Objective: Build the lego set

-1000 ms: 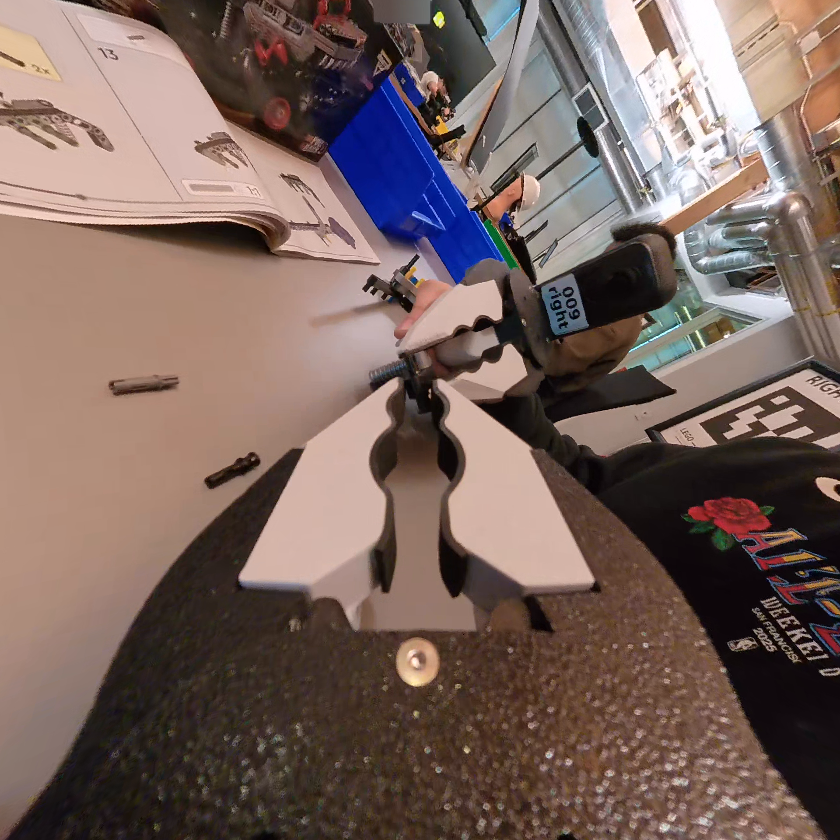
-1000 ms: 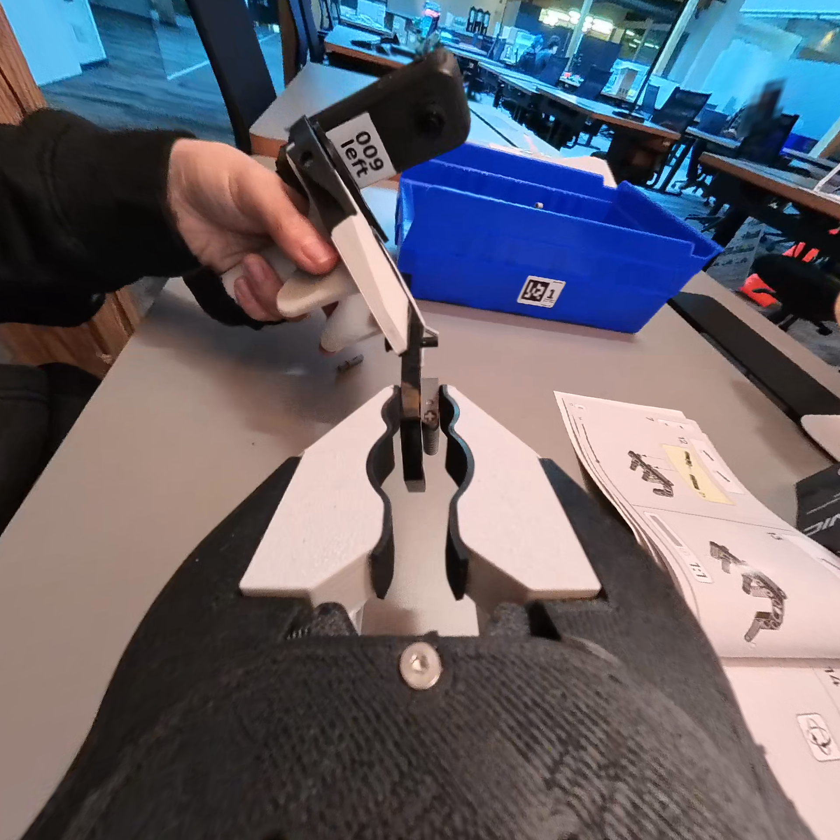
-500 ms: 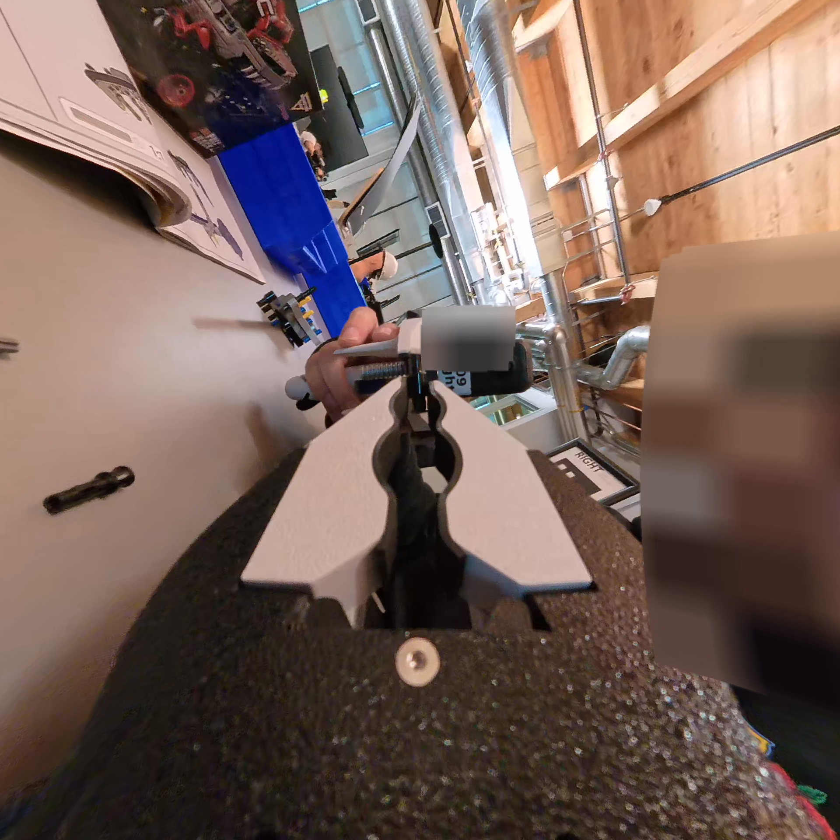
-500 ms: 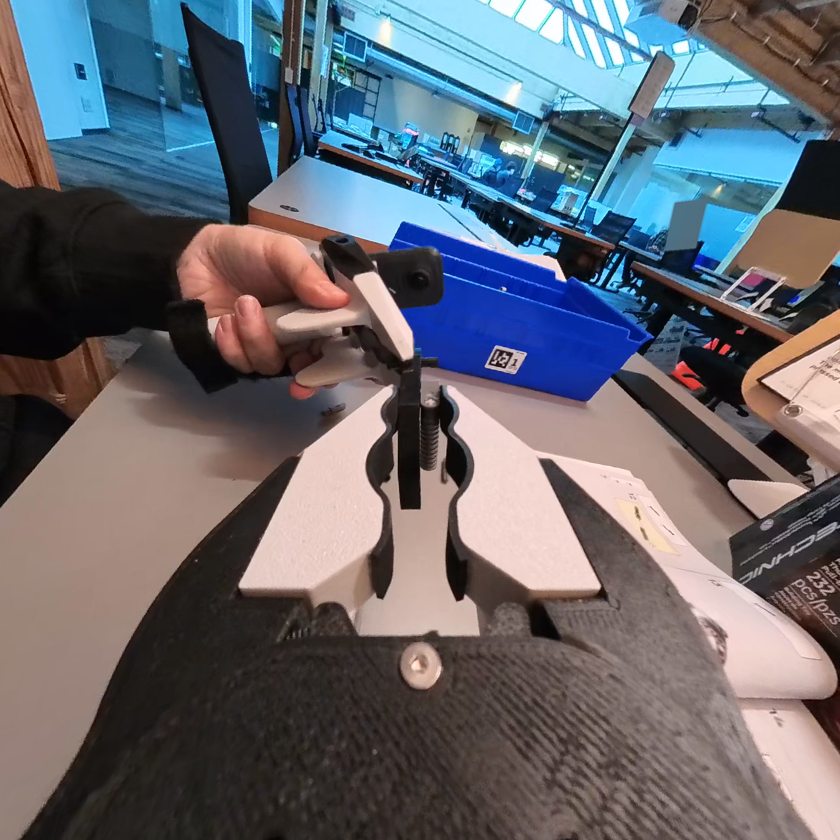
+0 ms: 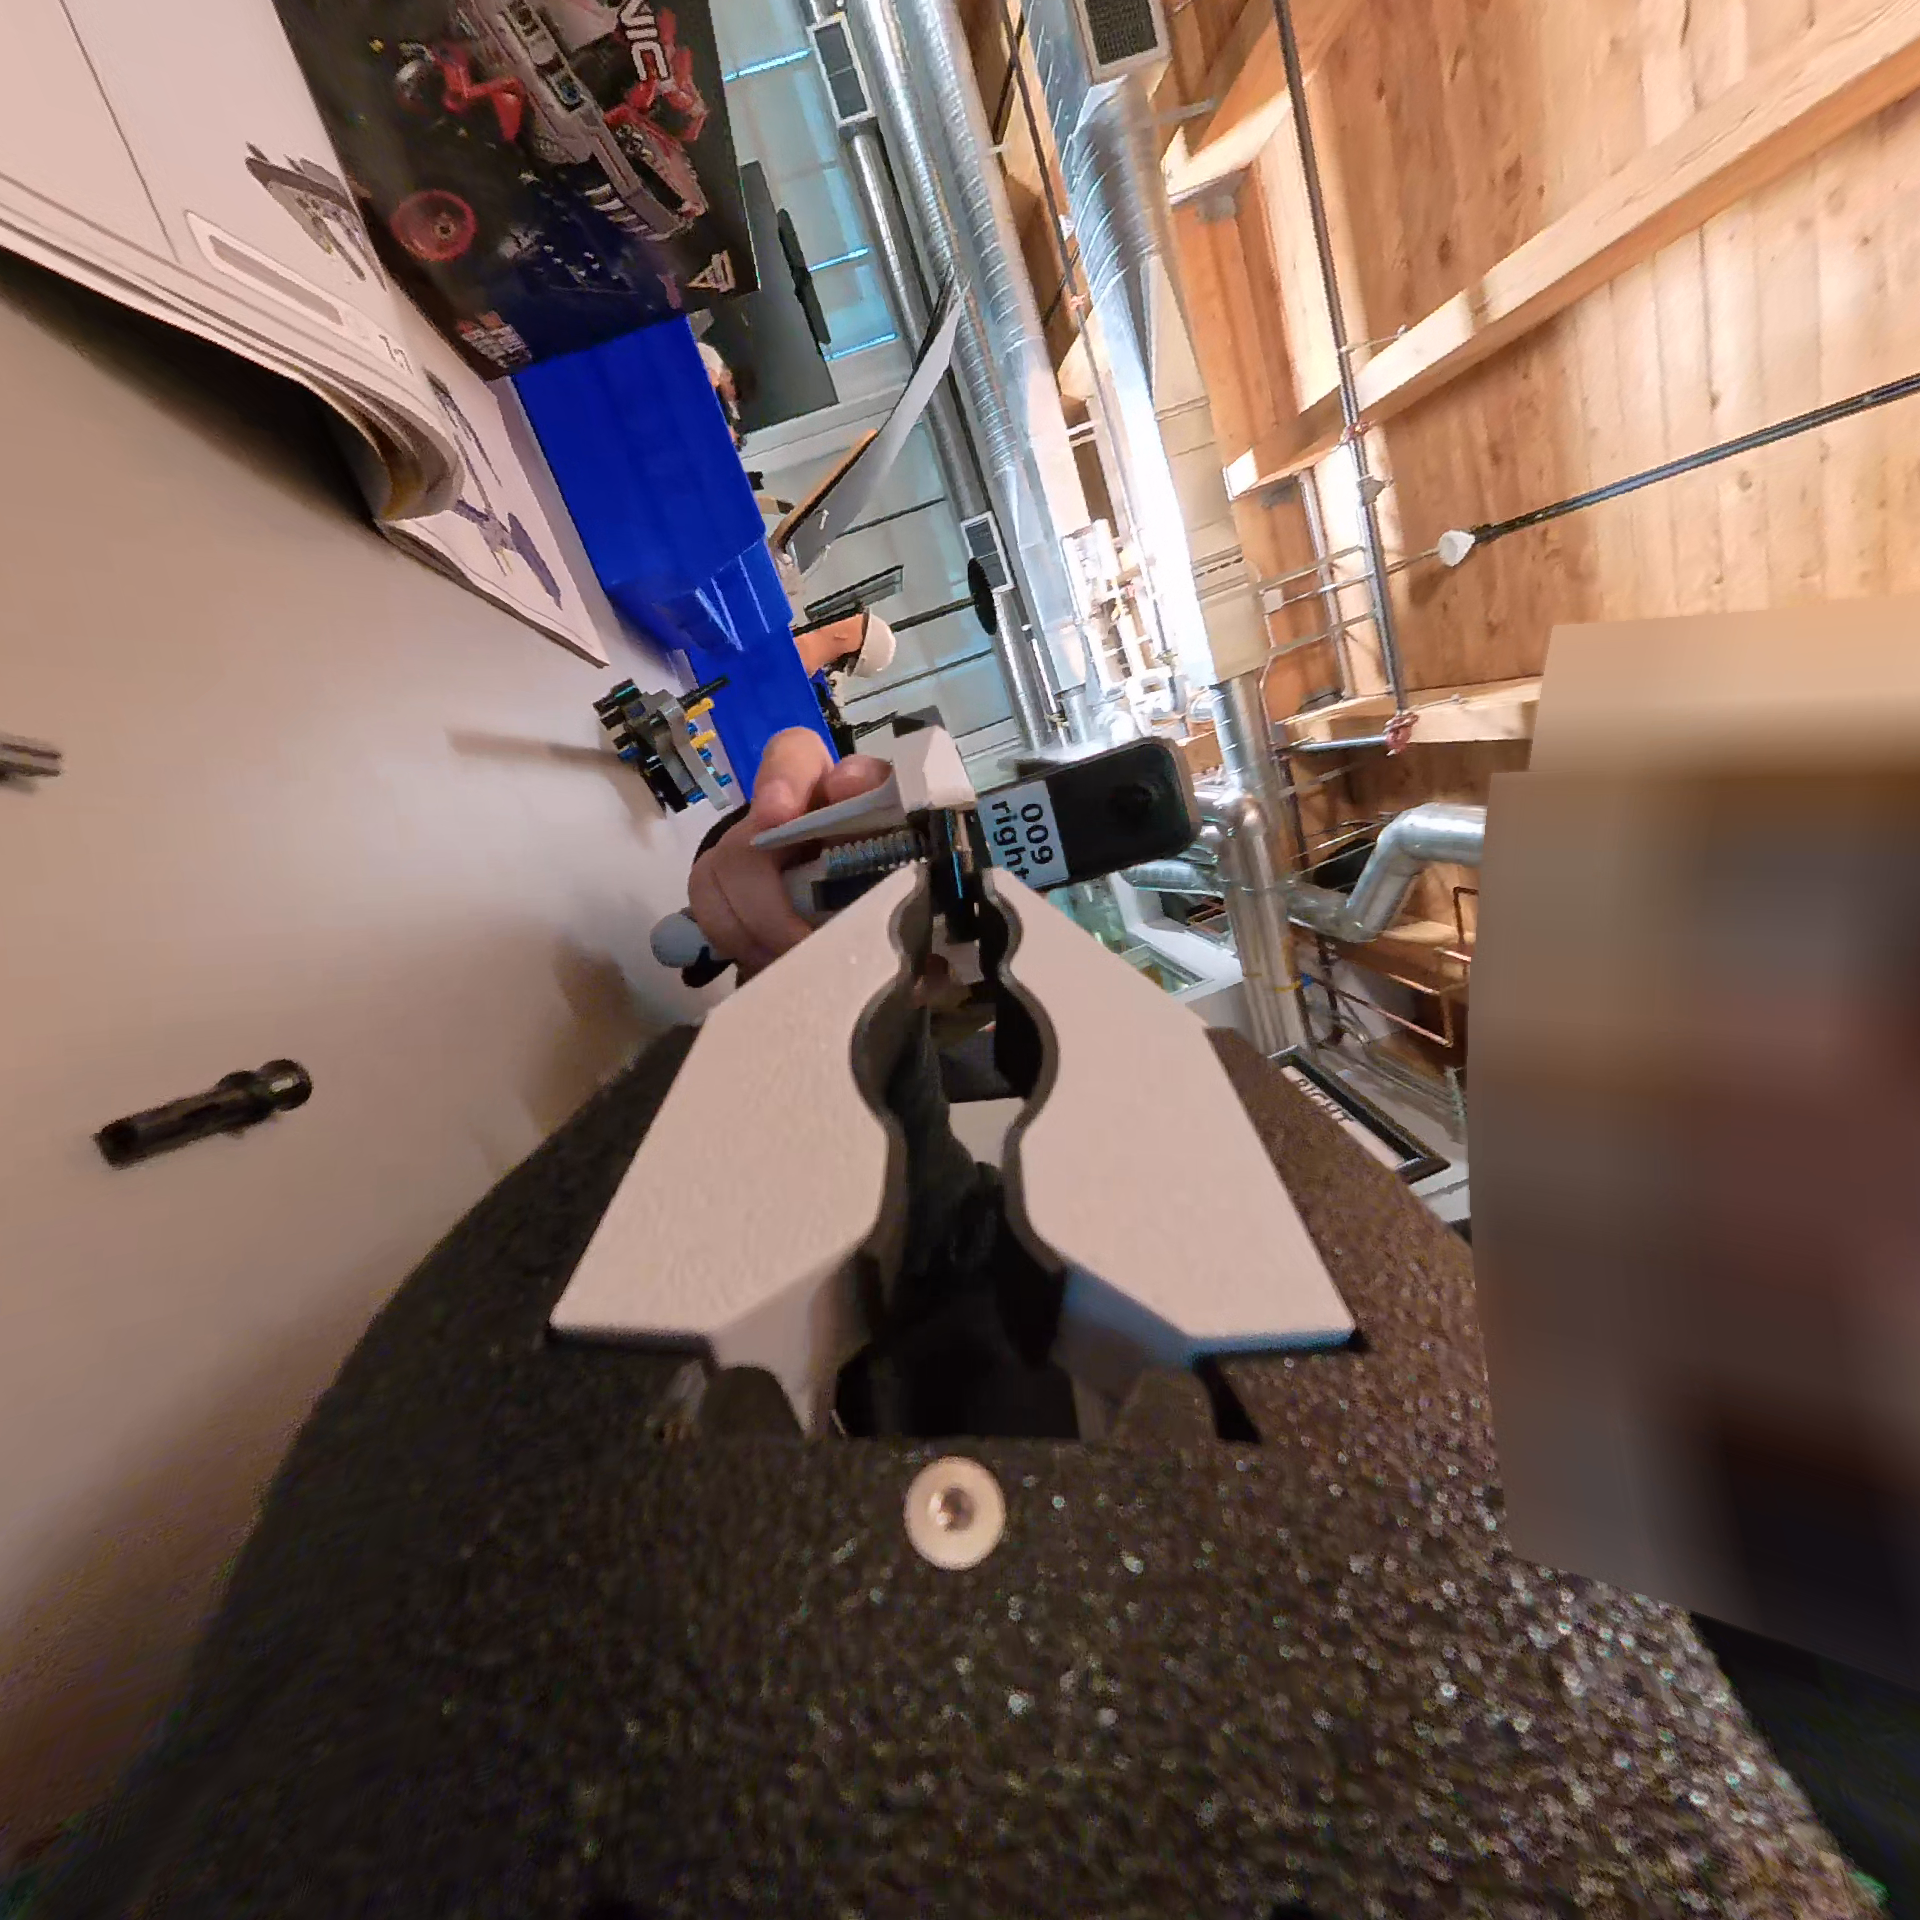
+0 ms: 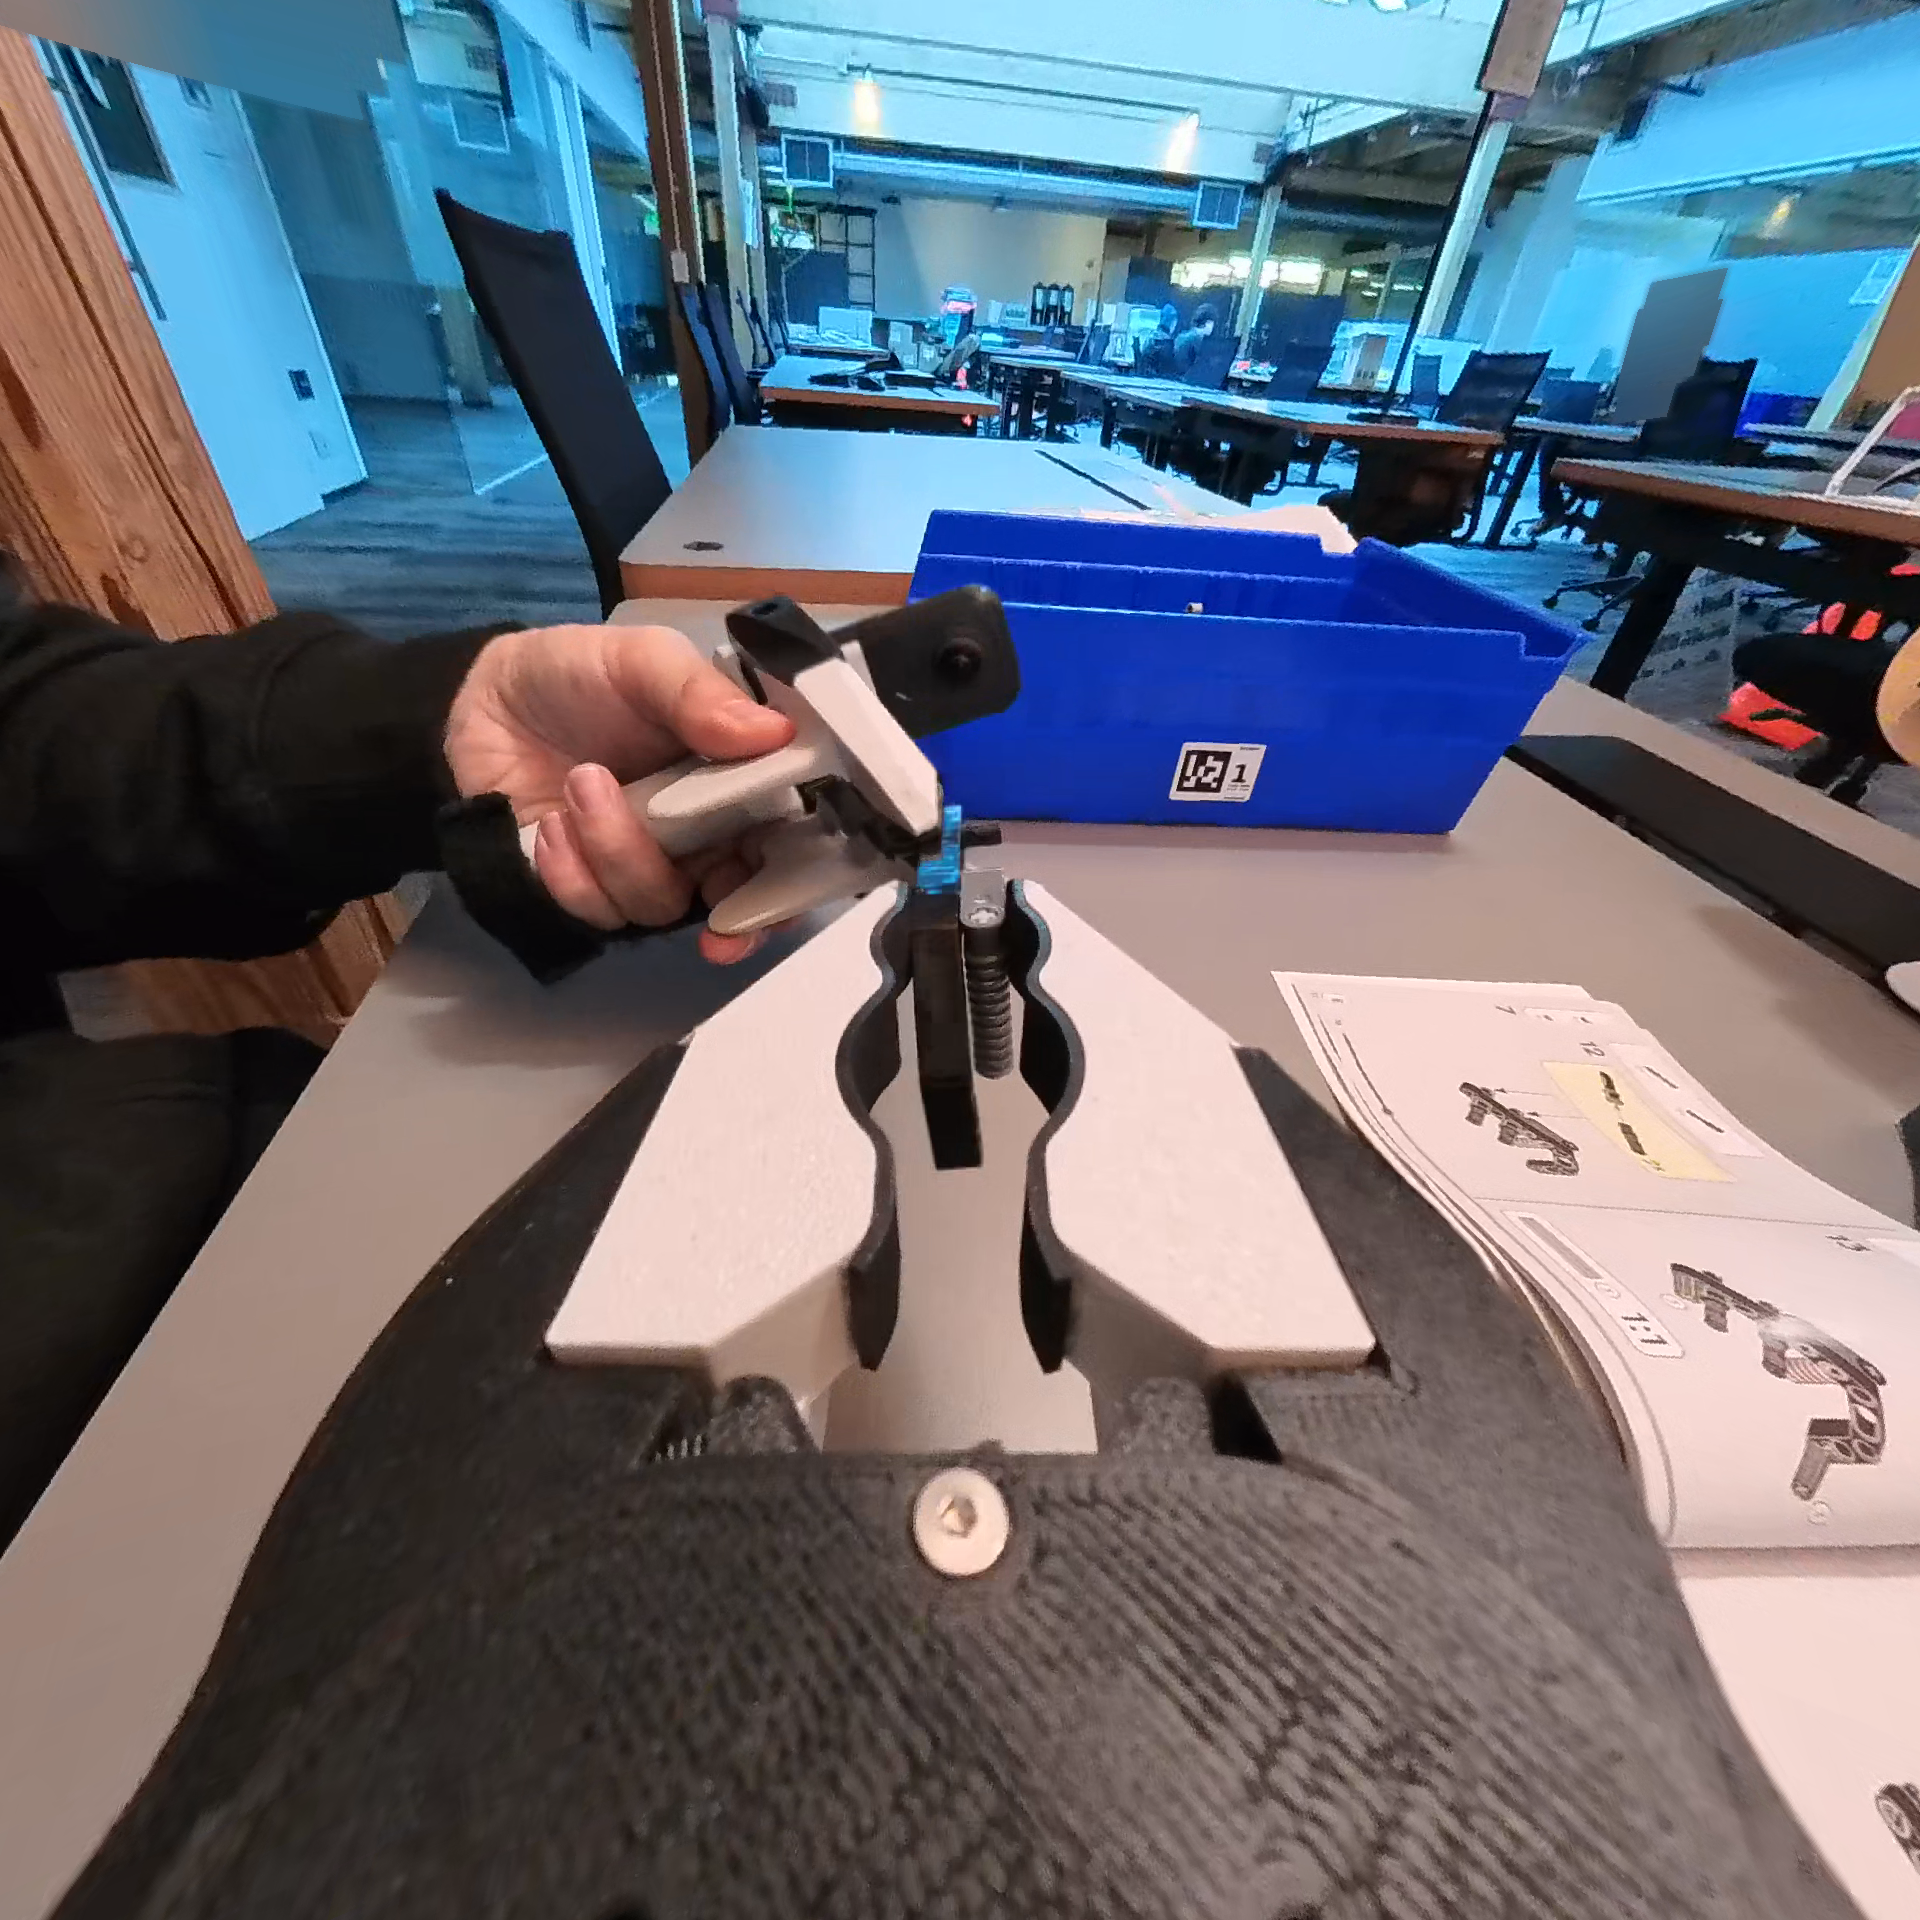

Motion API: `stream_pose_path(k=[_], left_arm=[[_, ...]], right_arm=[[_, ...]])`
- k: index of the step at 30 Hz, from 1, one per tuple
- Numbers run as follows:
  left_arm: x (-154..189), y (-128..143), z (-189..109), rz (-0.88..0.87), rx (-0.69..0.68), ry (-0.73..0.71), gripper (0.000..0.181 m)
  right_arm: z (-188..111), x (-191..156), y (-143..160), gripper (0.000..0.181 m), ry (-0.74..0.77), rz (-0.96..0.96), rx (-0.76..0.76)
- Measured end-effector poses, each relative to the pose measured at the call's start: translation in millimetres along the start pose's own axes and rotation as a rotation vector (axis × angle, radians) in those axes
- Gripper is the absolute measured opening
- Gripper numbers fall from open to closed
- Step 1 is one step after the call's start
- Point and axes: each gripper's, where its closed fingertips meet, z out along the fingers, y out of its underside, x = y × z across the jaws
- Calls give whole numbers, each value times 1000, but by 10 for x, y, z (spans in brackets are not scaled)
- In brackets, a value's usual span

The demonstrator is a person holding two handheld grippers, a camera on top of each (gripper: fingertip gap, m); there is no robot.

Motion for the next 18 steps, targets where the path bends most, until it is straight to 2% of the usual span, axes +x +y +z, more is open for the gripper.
stream_pose_path(k=[1,18], left_arm=[[6,-5,1,-10,4,8,5],[60,-59,-15,-48,41,50,5]], right_arm=[[0,3,-8,14,6,-10,5],[-10,35,-92,14,55,-81,76]])
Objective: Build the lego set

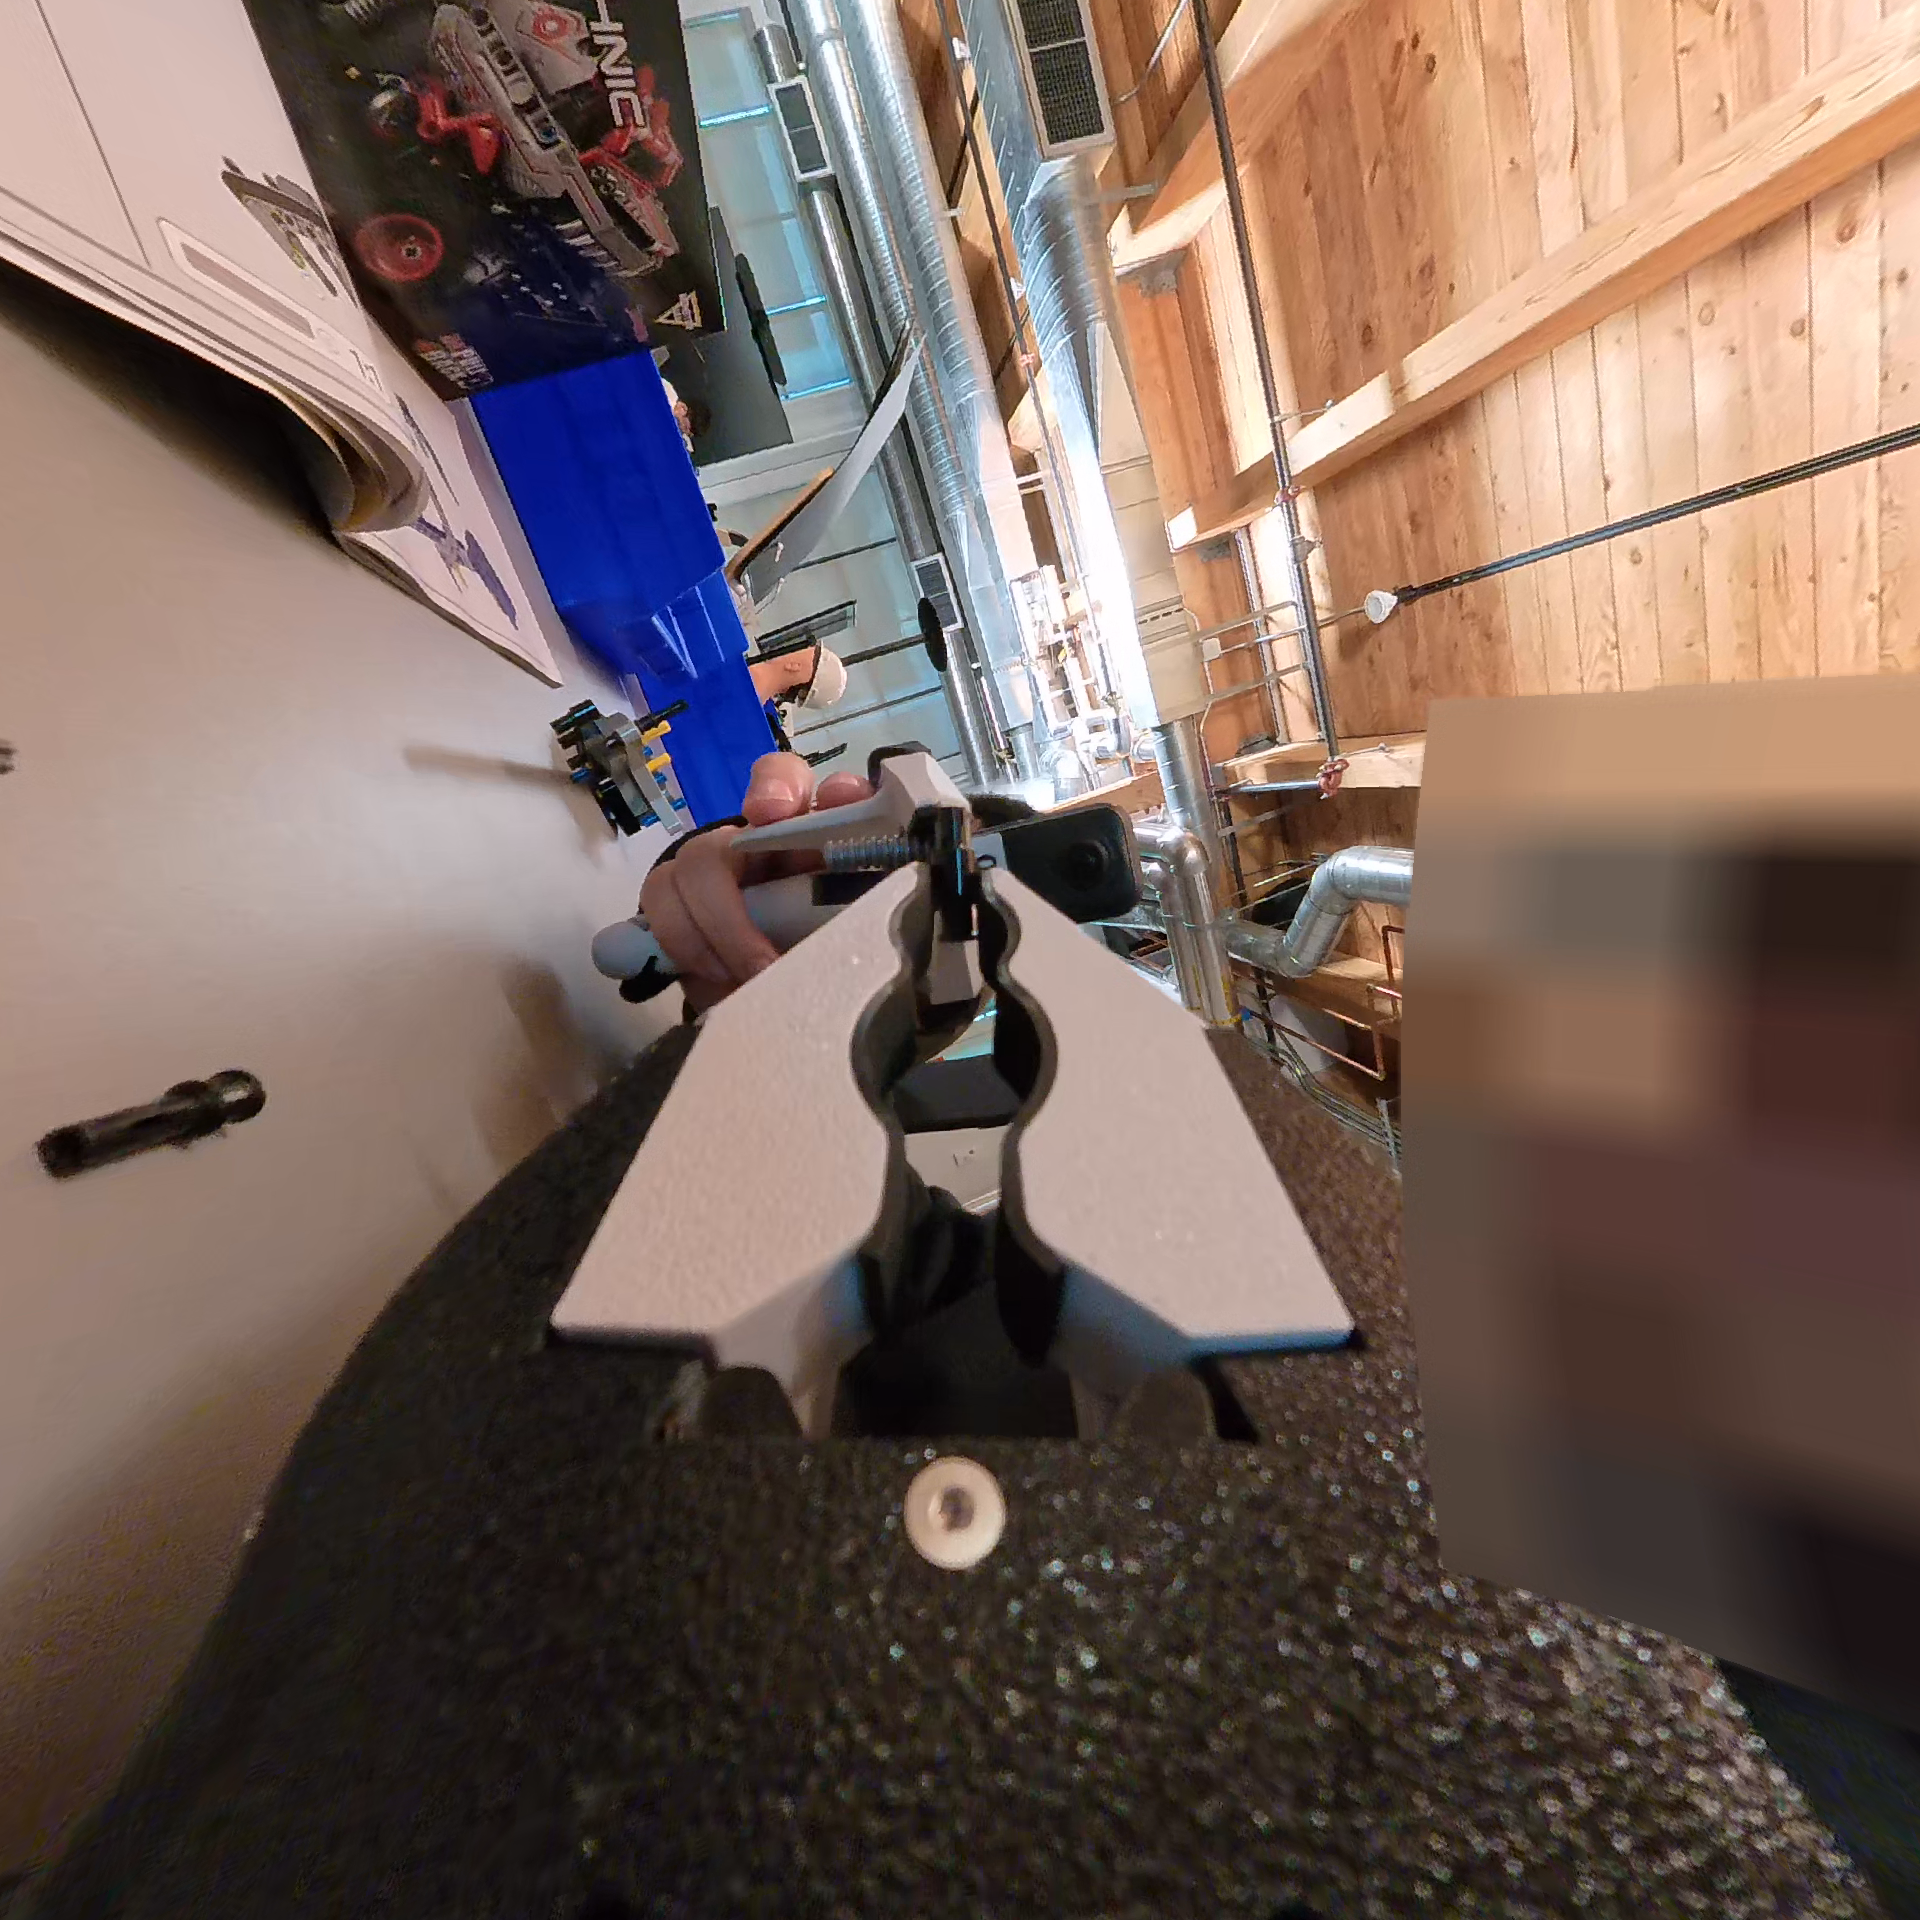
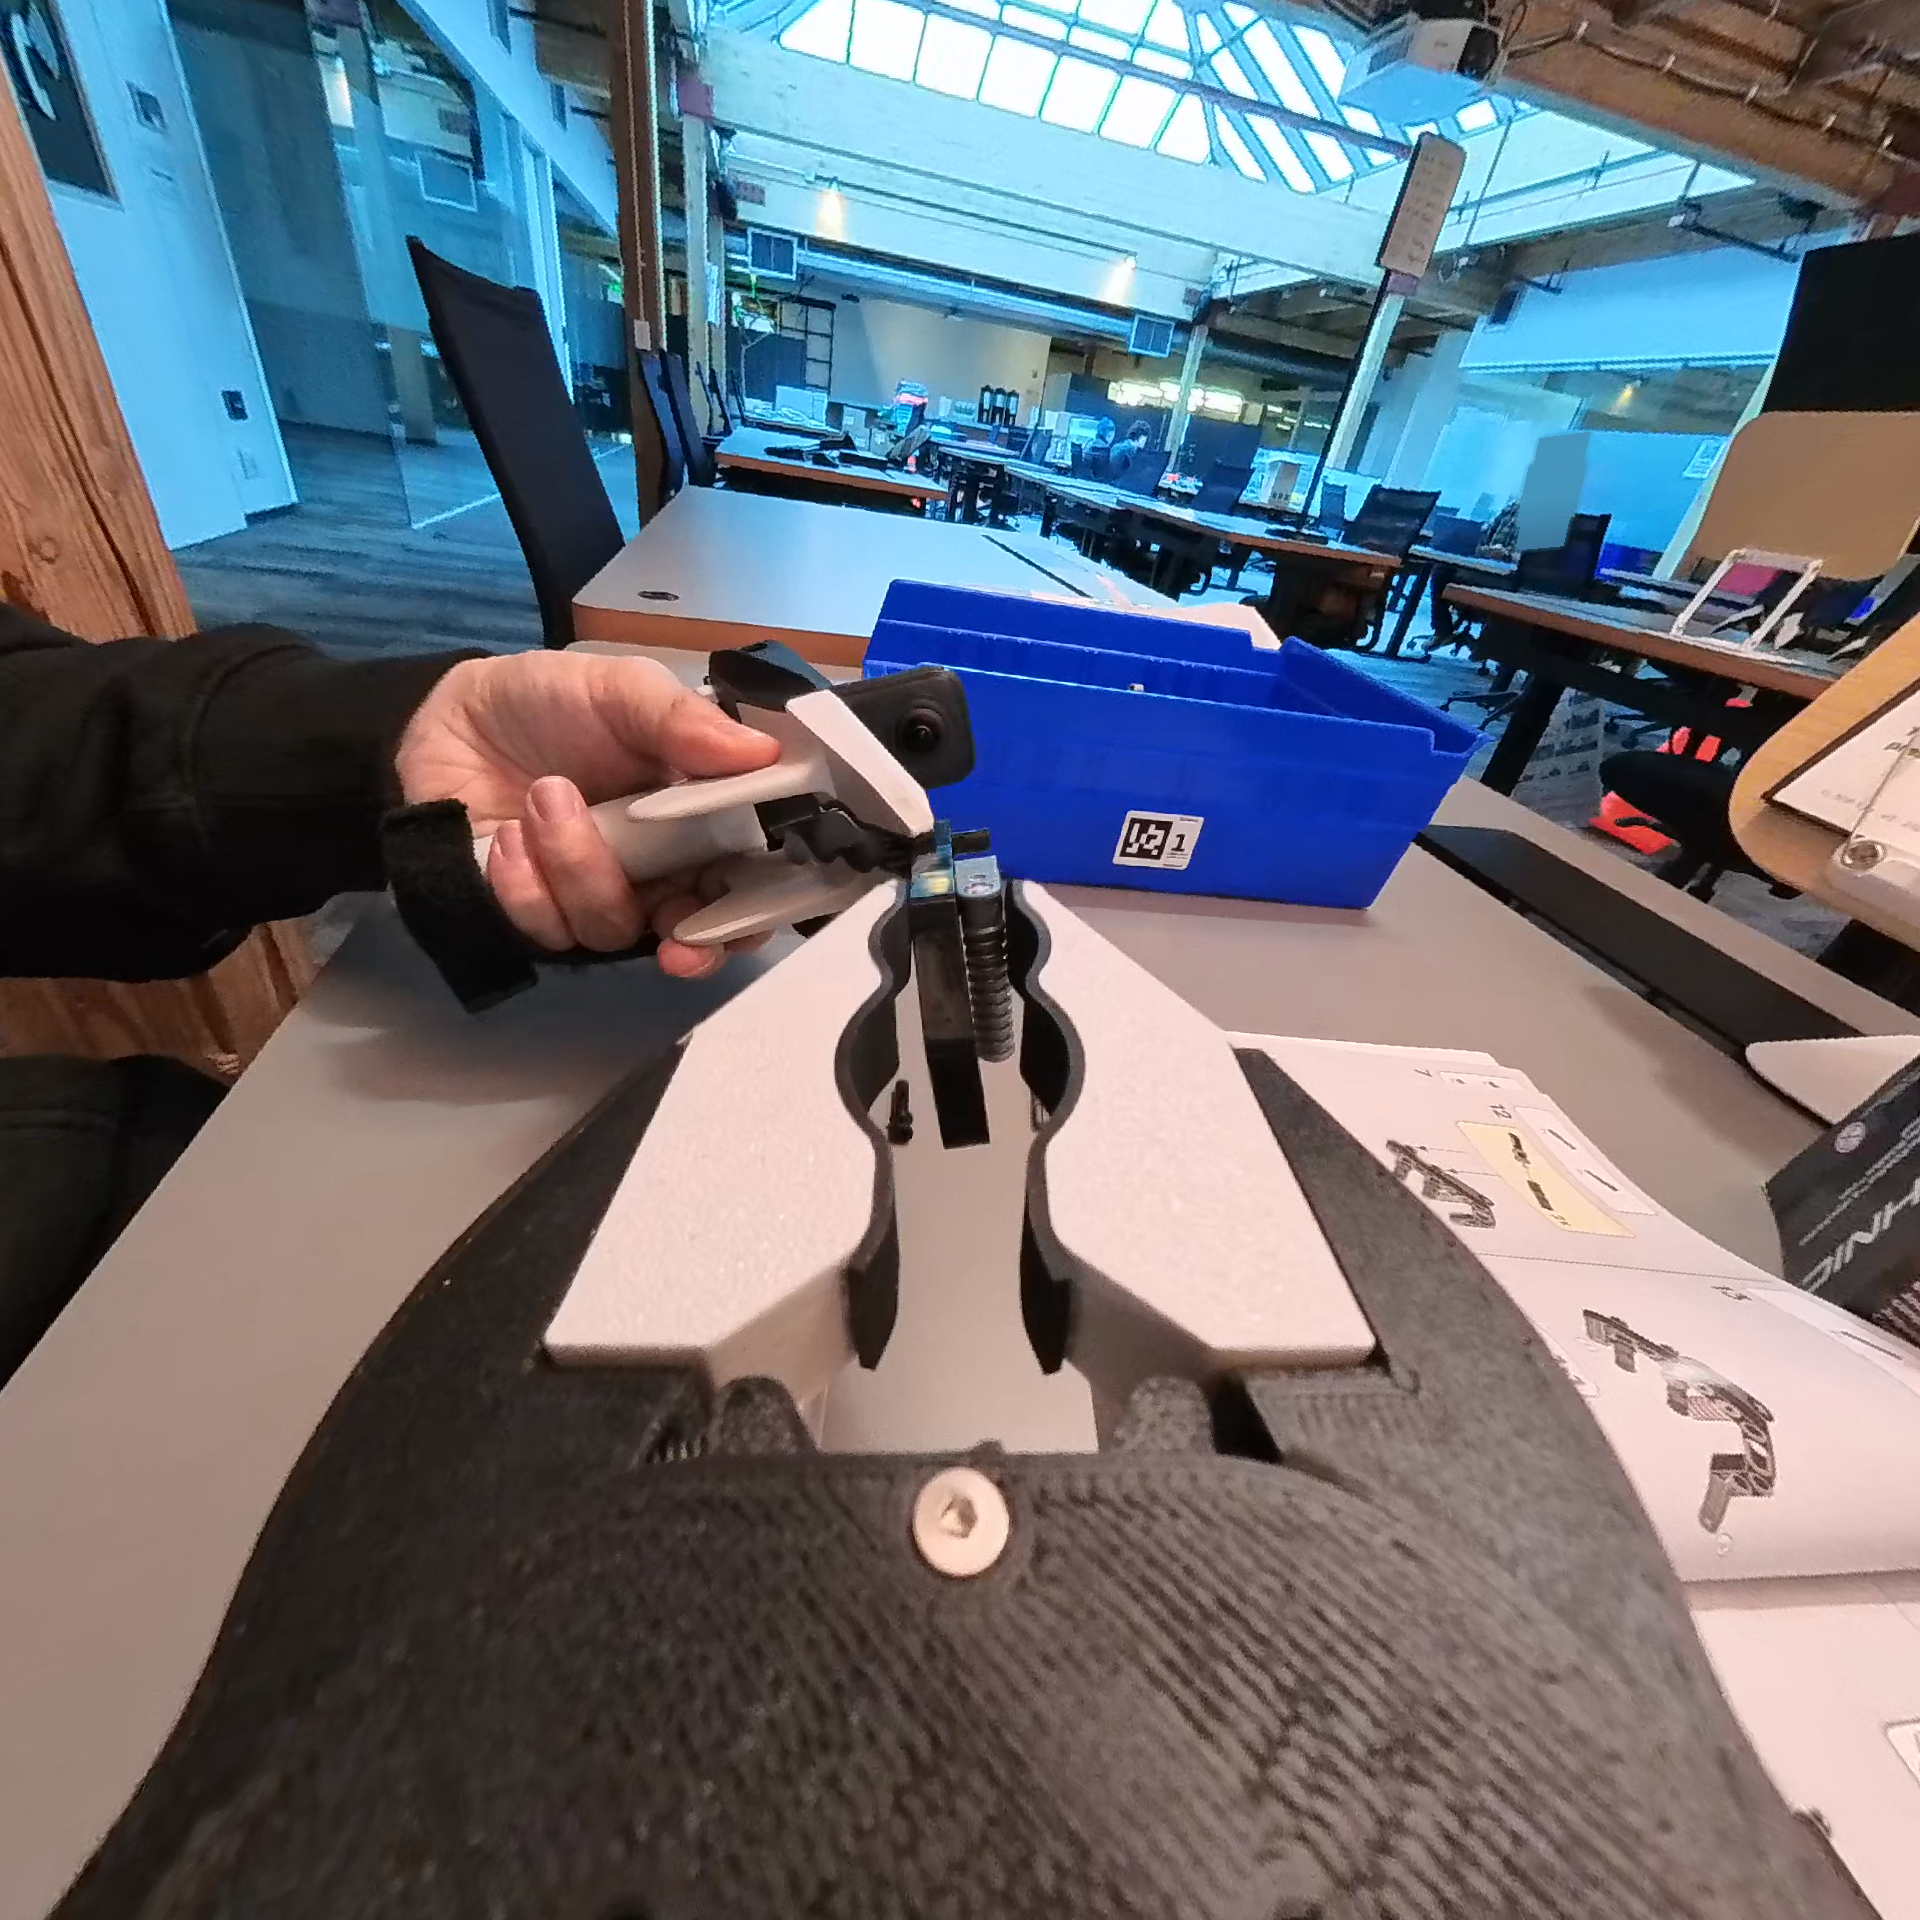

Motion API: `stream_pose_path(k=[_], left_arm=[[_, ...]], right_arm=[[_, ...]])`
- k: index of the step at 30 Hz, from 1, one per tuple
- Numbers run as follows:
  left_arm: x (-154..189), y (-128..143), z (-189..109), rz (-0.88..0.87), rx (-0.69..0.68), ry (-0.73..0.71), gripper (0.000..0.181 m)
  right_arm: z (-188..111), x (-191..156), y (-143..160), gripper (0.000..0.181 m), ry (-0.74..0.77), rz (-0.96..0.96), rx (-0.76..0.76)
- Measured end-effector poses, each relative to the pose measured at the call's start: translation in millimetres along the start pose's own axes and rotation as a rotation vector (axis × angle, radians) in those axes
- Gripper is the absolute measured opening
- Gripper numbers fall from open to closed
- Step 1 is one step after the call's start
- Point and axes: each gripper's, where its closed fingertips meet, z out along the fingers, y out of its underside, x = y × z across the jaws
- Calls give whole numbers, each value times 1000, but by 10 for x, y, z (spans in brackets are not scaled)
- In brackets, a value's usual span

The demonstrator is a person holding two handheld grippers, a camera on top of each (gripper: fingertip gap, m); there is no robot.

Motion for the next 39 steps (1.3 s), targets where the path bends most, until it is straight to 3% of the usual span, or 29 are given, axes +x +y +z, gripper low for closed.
stream_pose_path(k=[8,14,18,21,23,25,27,28,32,35,39], left_arm=[[-27,4,21,-25,12,6,5],[-42,-33,17,13,22,-3,7],[19,-179,-78,267,54,-117,2],[-60,-298,-230,578,15,-392,0],[-163,-290,-310,824,-95,-603,0],[-338,-155,-347,1037,-304,-765,8],[-628,-76,-464,1144,-481,-961,27],[-742,-71,-506,1148,-516,-1033,27],[-910,0,-430,1062,-497,-1029,27],[-1035,94,-520,1090,-628,-1057,21],[-993,270,-493,1168,-761,-919,15]], right_arm=[[21,10,27,15,34,-66,-3],[34,26,46,14,45,6,-56],[-52,197,-6,14,115,87,-41],[-170,432,41,14,218,130,-60],[-213,526,89,14,263,163,-73],[-206,537,124,14,263,183,-83],[-184,505,140,14,245,175,-95],[-178,501,152,14,247,170,-103],[-158,463,168,14,230,166,-116],[-155,457,190,14,226,169,-129],[-153,447,201,14,219,166,-136]])
